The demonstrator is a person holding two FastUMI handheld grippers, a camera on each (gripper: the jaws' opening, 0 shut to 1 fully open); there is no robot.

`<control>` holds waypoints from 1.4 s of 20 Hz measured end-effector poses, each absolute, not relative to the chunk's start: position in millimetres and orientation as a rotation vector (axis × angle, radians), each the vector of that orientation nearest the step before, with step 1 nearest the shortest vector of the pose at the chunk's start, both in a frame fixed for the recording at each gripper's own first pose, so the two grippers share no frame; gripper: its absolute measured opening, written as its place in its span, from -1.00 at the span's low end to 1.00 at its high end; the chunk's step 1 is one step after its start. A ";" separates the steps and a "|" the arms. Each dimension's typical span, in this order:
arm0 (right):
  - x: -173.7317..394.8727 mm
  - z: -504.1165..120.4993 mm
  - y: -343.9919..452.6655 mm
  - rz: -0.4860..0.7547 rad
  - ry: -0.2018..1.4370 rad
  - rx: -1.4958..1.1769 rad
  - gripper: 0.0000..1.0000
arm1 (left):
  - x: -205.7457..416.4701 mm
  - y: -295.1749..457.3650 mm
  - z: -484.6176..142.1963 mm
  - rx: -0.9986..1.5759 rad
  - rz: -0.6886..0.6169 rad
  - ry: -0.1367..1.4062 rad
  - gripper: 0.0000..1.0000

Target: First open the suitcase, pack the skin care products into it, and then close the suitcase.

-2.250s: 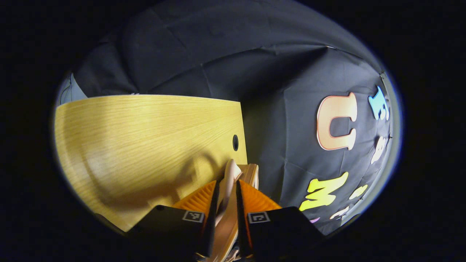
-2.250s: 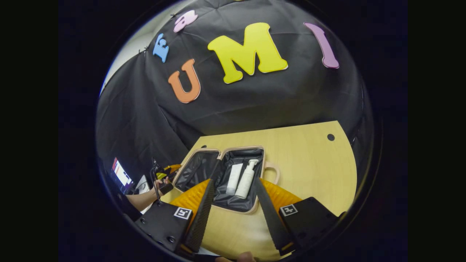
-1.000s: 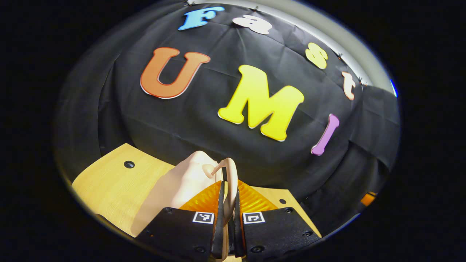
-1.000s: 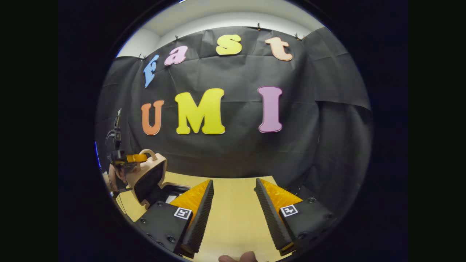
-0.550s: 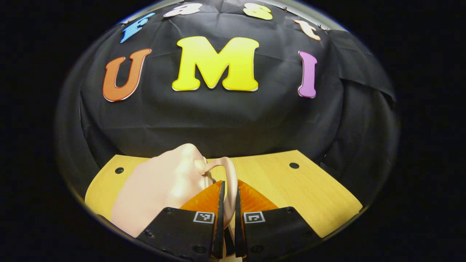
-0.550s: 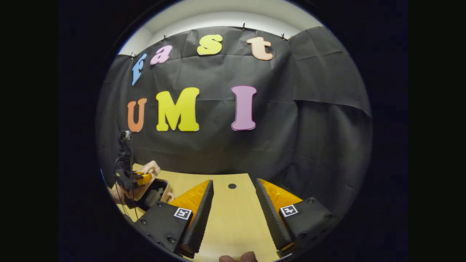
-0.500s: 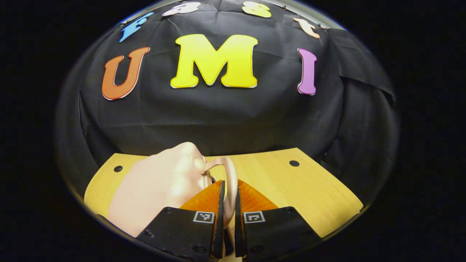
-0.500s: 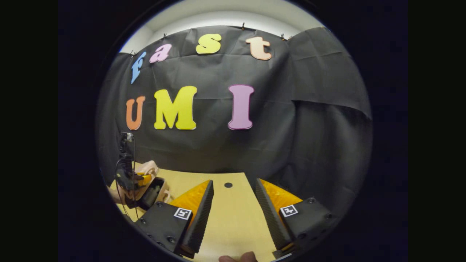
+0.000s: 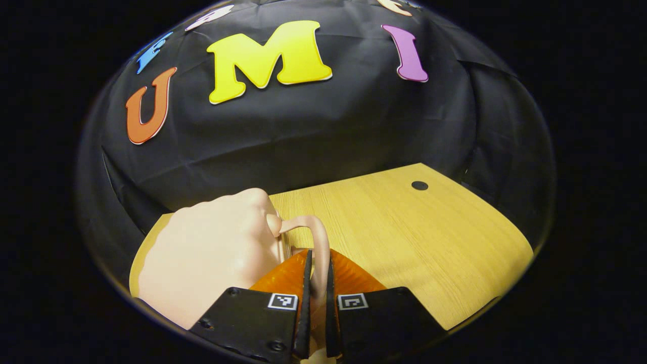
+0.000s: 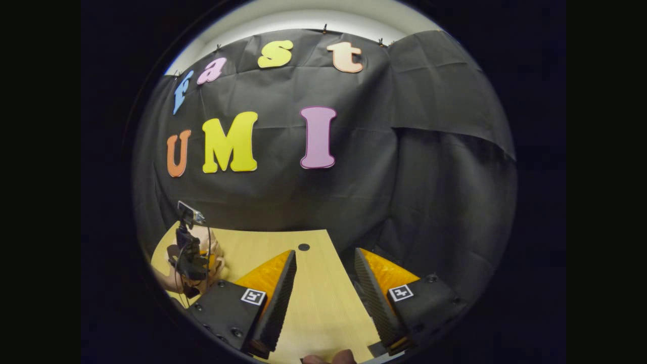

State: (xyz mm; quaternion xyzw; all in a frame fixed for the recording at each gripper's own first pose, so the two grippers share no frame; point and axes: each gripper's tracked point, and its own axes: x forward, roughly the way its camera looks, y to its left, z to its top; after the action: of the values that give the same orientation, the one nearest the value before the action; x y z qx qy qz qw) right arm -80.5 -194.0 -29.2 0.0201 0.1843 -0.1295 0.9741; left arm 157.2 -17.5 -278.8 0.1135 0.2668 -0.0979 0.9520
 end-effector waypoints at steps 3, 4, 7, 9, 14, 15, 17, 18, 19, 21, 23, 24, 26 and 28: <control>-78.3 -32.0 -194.0 -0.262 0.379 0.073 0.31 | 156.2 -23.6 -287.7 0.284 -0.201 0.561 -0.60; -78.3 -30.8 -194.2 -0.264 0.374 0.076 0.41 | 152.7 -26.4 -289.6 0.282 -0.209 0.570 -0.55; -73.8 -24.4 -188.7 -0.247 0.347 0.049 0.40 | 143.8 -37.9 -291.3 0.240 -0.240 0.595 -0.27; -66.2 -22.4 -177.0 -0.211 0.337 0.037 0.40 | 133.8 -42.9 -288.2 0.210 -0.244 0.606 0.43; -33.7 -11.6 -128.4 -0.104 0.284 0.021 0.41 | 103.3 -32.7 -241.8 0.116 -0.224 0.555 0.80; -26.6 -8.8 -116.9 -0.083 0.270 0.020 0.41 | 98.8 -25.4 -226.7 0.117 -0.212 0.525 0.90; -11.8 -8.3 -99.1 -0.060 0.257 0.018 0.41 | 91.9 -7.9 -196.5 0.123 -0.184 0.455 0.90; -6.3 -7.7 -88.4 -0.047 0.254 0.028 0.41 | 87.6 3.4 -180.8 0.119 -0.164 0.423 0.89; -1.2 -6.3 -77.7 -0.034 0.248 0.034 0.41 | 85.4 12.5 -163.6 0.105 -0.145 0.389 0.90; 7.1 -2.5 -57.7 -0.010 0.234 0.036 0.44 | 81.7 30.3 -123.2 0.064 -0.112 0.314 0.90; 13.6 4.7 -43.4 -0.004 0.213 0.043 0.44 | 78.3 45.6 -87.0 0.032 -0.095 0.246 0.89; 16.0 8.9 -36.6 -0.003 0.198 0.049 0.46 | 76.3 50.4 -71.5 0.021 -0.089 0.214 0.90; 19.1 14.5 -24.1 -0.006 0.173 0.067 0.58 | 73.7 63.3 -49.5 0.015 -0.073 0.176 0.91; 20.2 16.6 -12.0 -0.007 0.160 0.076 0.58 | 71.9 71.6 -34.7 0.014 -0.059 0.139 0.91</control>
State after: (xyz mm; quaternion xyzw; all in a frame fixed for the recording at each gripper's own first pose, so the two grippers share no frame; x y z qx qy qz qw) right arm 20.2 -12.0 16.6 0.0377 0.0798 -0.0035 0.9961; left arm 71.9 71.6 -34.7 0.0069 0.0694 -0.0294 0.9971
